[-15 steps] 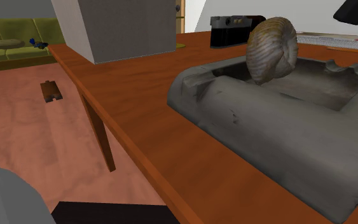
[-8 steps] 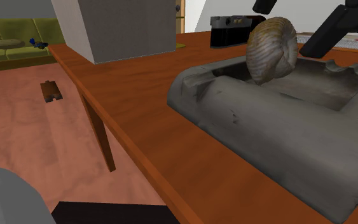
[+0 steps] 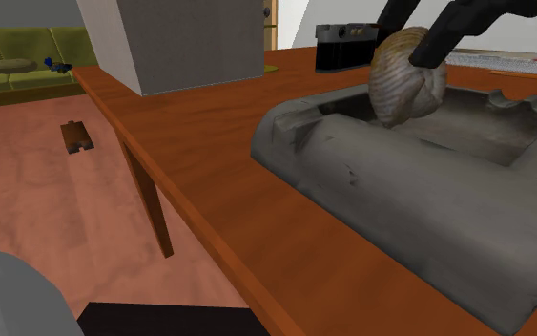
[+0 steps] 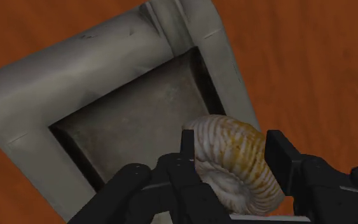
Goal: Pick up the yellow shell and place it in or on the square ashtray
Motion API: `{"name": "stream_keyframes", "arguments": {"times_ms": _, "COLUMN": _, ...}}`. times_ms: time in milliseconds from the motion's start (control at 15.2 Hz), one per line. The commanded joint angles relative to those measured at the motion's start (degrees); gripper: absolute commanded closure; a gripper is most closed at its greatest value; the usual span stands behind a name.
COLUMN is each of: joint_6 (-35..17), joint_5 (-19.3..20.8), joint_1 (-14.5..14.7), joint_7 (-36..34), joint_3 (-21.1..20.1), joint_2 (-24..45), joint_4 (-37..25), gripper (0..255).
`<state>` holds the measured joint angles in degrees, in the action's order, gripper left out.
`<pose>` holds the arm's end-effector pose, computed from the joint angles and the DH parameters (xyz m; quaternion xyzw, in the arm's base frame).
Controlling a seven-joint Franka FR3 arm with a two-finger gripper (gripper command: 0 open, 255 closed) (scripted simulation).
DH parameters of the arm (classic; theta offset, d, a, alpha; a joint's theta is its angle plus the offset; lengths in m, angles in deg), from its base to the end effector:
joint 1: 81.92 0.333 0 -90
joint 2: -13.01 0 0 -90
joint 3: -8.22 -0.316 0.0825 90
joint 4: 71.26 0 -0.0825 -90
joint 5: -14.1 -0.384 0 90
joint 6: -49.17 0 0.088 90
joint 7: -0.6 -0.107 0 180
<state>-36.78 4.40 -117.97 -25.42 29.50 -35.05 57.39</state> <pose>0.1359 -0.2686 0.6365 -0.7678 0.6014 -0.0760 0.2076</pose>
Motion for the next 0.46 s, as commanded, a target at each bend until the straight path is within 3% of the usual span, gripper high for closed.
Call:
{"name": "stream_keyframes", "arguments": {"times_ms": 0, "joint_6": 1.38, "joint_5": 2.66, "joint_1": -0.06, "joint_7": -0.02, "joint_3": 0.06, "joint_2": 0.12, "joint_4": 0.55, "gripper": 255}}
{"name": "stream_keyframes", "arguments": {"times_ms": 396, "joint_6": 1.94, "joint_5": 2.56, "joint_1": -0.03, "joint_7": -0.36, "joint_3": -0.17, "joint_2": 0.04, "joint_4": 0.01, "gripper": 255}}
